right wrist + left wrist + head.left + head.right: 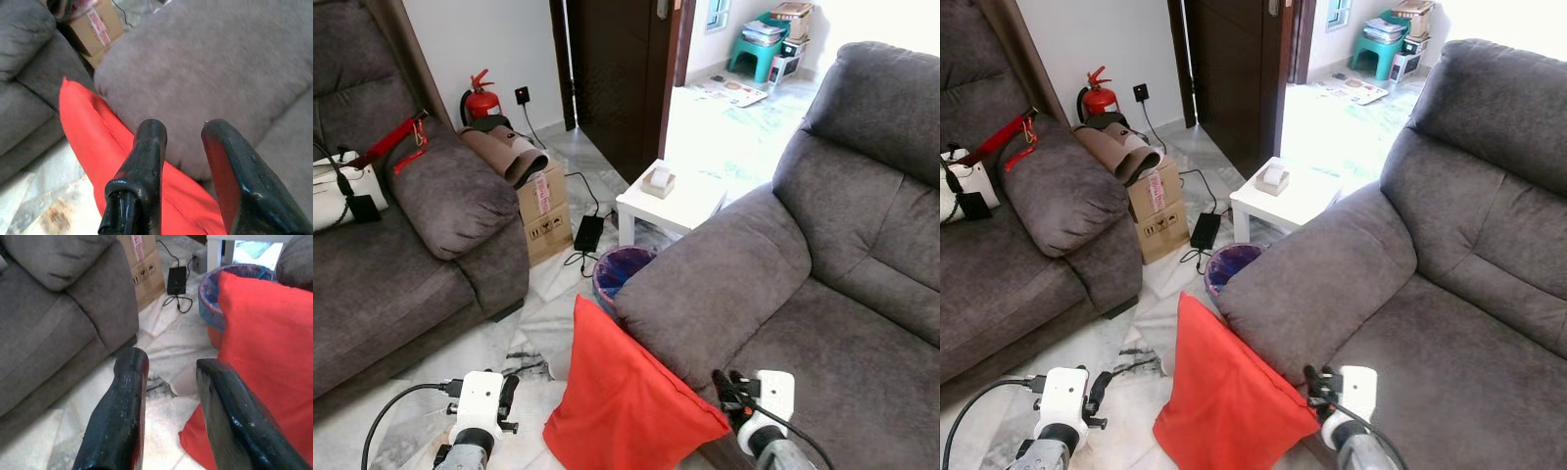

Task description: Move the pillow to the sofa from floor

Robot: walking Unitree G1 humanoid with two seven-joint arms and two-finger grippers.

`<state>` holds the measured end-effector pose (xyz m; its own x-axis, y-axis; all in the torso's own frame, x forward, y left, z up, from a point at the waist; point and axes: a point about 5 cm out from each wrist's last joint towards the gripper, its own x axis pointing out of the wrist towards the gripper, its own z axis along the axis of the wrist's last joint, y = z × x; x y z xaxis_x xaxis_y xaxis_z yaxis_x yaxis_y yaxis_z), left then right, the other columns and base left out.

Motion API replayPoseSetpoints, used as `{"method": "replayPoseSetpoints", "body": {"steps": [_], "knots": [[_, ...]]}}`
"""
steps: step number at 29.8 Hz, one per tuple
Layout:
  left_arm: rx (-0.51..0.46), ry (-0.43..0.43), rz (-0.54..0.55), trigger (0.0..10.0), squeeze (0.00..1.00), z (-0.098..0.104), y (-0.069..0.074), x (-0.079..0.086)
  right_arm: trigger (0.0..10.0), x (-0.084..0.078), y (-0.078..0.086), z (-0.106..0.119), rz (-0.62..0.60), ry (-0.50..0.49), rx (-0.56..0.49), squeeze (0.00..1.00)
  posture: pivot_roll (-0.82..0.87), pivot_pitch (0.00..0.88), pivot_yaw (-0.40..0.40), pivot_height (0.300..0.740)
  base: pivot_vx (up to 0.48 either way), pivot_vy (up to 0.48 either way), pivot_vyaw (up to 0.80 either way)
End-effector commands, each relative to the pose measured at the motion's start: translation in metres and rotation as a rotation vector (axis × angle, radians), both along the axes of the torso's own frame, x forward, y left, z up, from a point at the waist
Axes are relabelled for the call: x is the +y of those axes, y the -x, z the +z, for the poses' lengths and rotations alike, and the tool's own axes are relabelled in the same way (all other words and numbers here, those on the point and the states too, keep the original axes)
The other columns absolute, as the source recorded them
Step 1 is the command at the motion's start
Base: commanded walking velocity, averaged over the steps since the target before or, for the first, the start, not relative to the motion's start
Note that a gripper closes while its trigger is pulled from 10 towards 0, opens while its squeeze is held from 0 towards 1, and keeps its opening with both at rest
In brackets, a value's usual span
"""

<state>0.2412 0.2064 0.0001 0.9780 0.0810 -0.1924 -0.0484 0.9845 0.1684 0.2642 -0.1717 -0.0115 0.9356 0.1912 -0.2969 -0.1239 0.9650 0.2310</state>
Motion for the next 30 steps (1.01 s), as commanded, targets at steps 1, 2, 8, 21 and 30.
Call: {"method": "replayPoseSetpoints", "body": {"steps": [1, 2, 8, 21, 30], "knots": [[0.017, -0.019, -0.014, 10.0, 0.00, -0.003, 0.005, 0.000, 10.0, -0.002, -0.006, 0.007, -0.021, 0.002, -0.037, 0.00, 0.09, 0.099, 0.021, 0.740, 0.000, 0.000, 0.00], [0.001, -0.026, -0.018, 10.0, 0.00, 0.001, 0.007, 0.002, 10.0, 0.000, -0.014, 0.017, -0.009, -0.010, -0.086, 0.00, 0.09, 0.097, 0.021, 0.740, 0.000, 0.000, 0.00], [-0.013, -0.049, -0.029, 10.0, 0.00, 0.005, 0.011, 0.005, 10.0, -0.002, -0.026, 0.030, -0.048, -0.070, -0.141, 1.00, 0.10, 0.086, 0.020, 0.740, 0.000, 0.000, 0.00], [-0.036, -0.044, -0.011, 10.0, 0.00, 0.015, 0.004, 0.005, 10.0, -0.003, -0.026, 0.026, -0.059, -0.094, -0.104, 1.00, 0.11, 0.120, 0.012, 0.740, 0.000, 0.000, 0.00], [-0.050, -0.035, -0.005, 10.0, 0.00, 0.021, -0.001, 0.003, 10.0, 0.005, -0.028, 0.022, -0.006, -0.031, -0.055, 0.00, 0.11, 0.140, 0.008, 0.740, 0.000, 0.000, 0.00]]}}
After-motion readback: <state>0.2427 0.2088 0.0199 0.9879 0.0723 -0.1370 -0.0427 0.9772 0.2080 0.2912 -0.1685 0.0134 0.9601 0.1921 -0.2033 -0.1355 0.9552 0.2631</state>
